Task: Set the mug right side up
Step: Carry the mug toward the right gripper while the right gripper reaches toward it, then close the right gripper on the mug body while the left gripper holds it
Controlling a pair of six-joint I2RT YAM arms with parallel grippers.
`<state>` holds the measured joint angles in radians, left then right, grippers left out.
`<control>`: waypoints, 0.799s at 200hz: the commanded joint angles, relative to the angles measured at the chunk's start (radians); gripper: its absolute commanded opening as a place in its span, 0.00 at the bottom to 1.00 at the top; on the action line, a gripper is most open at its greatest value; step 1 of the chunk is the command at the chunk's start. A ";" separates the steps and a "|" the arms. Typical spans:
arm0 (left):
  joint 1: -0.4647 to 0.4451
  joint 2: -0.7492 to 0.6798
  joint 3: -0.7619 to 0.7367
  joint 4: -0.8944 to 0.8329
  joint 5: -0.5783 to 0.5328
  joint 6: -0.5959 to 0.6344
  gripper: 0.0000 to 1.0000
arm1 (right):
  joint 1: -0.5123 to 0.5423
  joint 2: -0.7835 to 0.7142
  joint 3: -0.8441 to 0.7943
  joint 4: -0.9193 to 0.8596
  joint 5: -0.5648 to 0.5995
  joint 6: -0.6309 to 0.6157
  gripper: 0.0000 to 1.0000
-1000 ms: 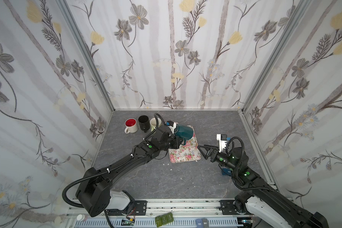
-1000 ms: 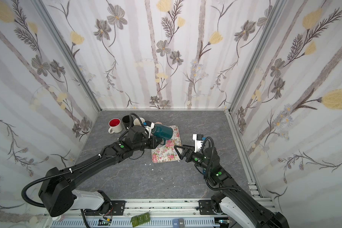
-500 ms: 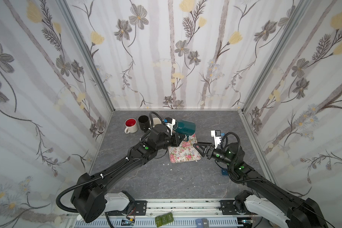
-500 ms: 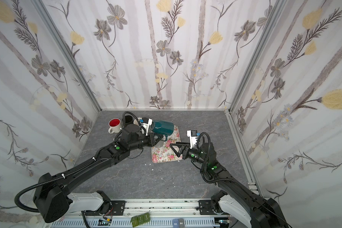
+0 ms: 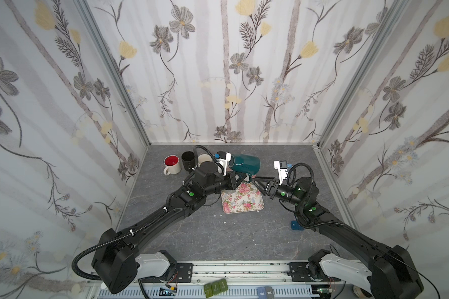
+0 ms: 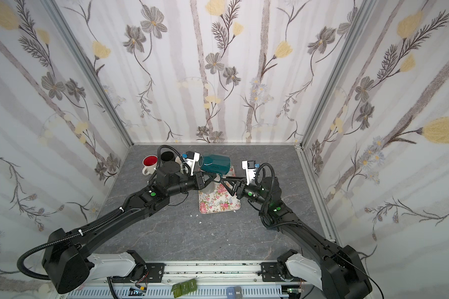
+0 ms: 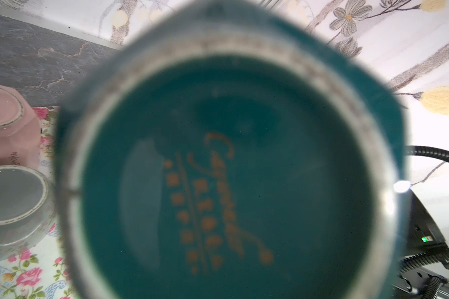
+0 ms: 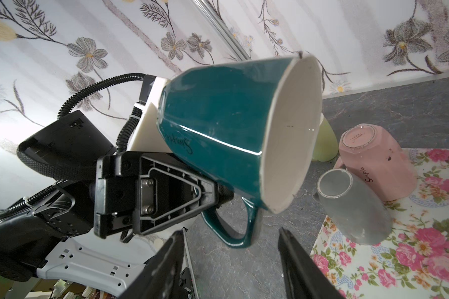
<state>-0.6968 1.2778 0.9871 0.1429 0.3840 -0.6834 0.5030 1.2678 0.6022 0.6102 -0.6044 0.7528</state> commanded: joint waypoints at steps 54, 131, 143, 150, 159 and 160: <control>0.000 -0.006 -0.008 0.265 0.076 -0.077 0.00 | -0.008 0.024 0.027 0.127 -0.074 0.021 0.49; 0.000 0.000 -0.037 0.299 0.112 -0.115 0.00 | -0.017 0.003 0.015 0.173 -0.075 0.022 0.42; 0.000 -0.001 -0.042 0.299 0.112 -0.115 0.00 | -0.019 0.007 0.013 0.185 -0.076 0.026 0.42; 0.000 -0.001 -0.044 0.297 0.111 -0.113 0.00 | -0.019 0.010 0.014 0.191 -0.078 0.030 0.42; 0.000 0.000 -0.044 0.289 0.107 -0.110 0.00 | -0.018 0.014 0.013 0.206 -0.082 0.037 0.42; 0.000 0.000 -0.045 0.288 0.107 -0.110 0.00 | -0.019 0.015 0.014 0.207 -0.084 0.038 0.42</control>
<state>-0.6975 1.2781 0.9455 0.3447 0.4843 -0.7906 0.4839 1.2732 0.6163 0.7208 -0.6708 0.7769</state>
